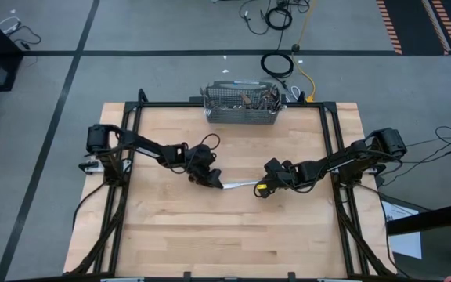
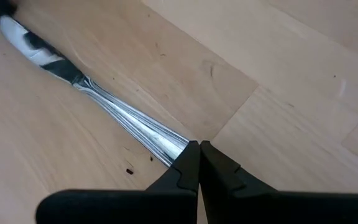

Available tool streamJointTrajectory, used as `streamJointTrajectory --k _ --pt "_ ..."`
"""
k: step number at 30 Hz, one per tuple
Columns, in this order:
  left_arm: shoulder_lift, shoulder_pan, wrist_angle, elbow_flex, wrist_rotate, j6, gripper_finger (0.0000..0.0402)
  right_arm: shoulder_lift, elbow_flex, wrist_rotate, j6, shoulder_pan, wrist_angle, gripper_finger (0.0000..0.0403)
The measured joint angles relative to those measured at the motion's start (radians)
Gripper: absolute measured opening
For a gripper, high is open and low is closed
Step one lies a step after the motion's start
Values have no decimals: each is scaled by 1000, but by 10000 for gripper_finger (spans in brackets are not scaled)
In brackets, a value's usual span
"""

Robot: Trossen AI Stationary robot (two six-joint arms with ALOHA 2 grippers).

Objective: Sort silverware
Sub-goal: Put the silver table knife into the silverware organizer

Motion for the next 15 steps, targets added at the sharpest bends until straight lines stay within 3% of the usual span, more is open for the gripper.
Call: streamJointTrajectory --k 7,15 --pt "79 -24 173 7 45 -71 276 0 -1 6 -9 0 20 0" --pt "83 -25 173 17 14 -76 274 0 0 6 -29 0 40 0"
